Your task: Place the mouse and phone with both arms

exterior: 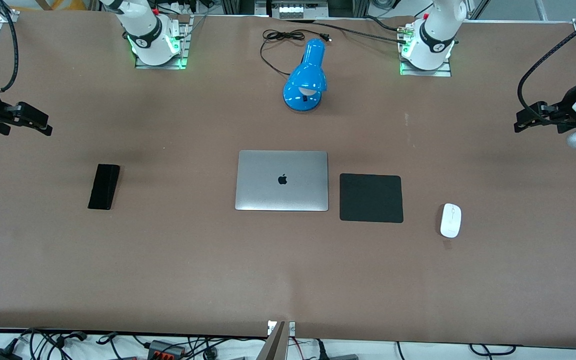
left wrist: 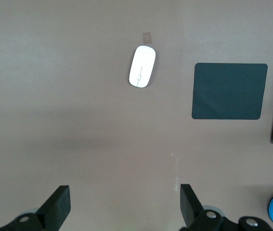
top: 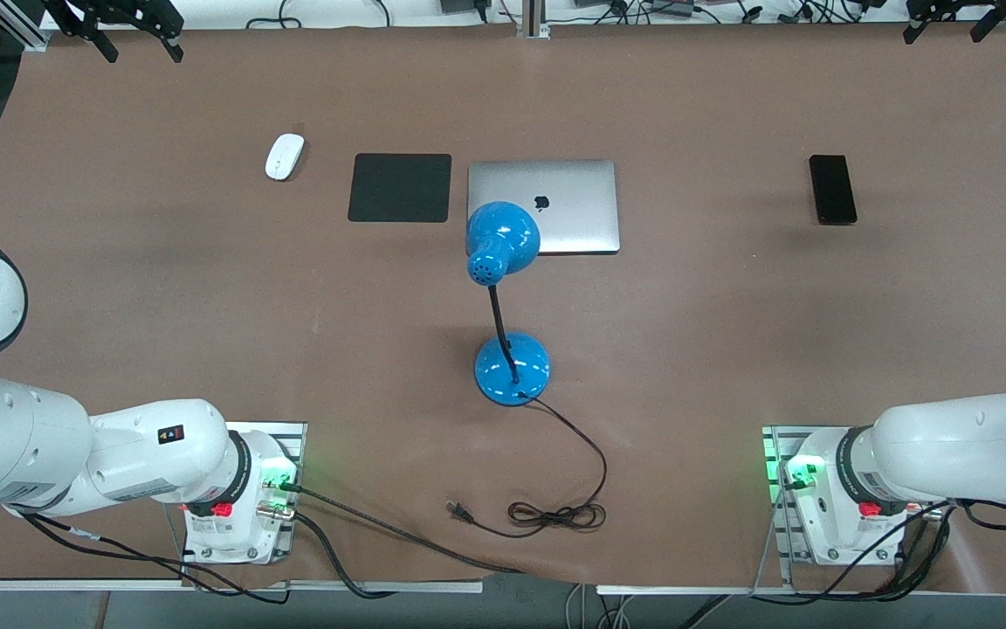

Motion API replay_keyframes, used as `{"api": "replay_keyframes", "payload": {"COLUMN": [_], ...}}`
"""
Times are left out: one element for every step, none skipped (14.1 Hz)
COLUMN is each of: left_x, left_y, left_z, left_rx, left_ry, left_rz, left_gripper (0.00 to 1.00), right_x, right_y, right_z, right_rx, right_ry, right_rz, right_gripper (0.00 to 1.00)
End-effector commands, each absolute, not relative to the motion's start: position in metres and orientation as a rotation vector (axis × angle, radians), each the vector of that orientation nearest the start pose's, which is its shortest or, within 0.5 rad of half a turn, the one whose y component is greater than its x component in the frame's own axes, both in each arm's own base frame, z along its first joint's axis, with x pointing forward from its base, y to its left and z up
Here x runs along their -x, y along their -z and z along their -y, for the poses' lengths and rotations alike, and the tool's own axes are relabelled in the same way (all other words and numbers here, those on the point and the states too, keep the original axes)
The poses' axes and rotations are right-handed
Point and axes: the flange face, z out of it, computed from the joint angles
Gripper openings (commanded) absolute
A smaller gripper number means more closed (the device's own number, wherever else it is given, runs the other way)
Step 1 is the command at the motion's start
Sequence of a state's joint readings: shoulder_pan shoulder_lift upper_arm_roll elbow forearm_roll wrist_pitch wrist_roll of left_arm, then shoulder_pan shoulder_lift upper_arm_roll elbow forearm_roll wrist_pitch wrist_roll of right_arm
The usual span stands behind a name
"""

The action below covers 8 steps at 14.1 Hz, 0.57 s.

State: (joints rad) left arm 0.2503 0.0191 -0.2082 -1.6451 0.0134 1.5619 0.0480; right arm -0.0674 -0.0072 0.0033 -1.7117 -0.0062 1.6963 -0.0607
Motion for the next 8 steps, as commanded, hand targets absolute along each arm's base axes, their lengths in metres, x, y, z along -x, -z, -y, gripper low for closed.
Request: {"api": "replay_keyframes", "payload": {"left_x": [-0.557,-0.557,-0.557,-0.557,-0.557,-0.557,-0.557,-0.558], "left_y": [-0.584,-0.585,-0.585,-0.585,-0.584,-0.583,-0.582,-0.579], "left_z": [-0.028,-0.028,-0.028,-0.03,-0.033,-0.033,-0.033,-0.034], "left_rx": [3.149,3.149,3.149,3.151,3.152,3.152,3.152,3.153], "left_ry": [-0.155,-0.153,-0.153,-0.153,-0.155,-0.16,-0.167,-0.179], "left_rz": [-0.032,-0.032,-0.032,-0.027,-0.02,-0.02,-0.022,-0.02], "left_gripper": [1.0,1.0,1.0,1.0,1.0,1.0,1.0,1.0], "right_x": [-0.554,-0.553,-0.554,-0.559,-0.56,-0.561,-0.567,-0.569], "right_y": [-0.575,-0.573,-0.572,-0.565,-0.56,-0.557,-0.542,-0.535], "right_z": [0.035,0.035,0.036,0.036,0.036,0.038,0.04,0.042], "right_rx": [3.155,3.154,3.154,3.154,3.154,3.155,3.153,3.153], "right_ry": [-0.018,-0.025,-0.026,-0.037,-0.052,-0.062,-0.105,-0.125], "right_rz": [0.008,0.008,0.005,0.008,0.008,0.018,0.012,0.01], "right_gripper": [1.0,1.0,1.0,1.0,1.0,1.0,1.0,1.0]}}
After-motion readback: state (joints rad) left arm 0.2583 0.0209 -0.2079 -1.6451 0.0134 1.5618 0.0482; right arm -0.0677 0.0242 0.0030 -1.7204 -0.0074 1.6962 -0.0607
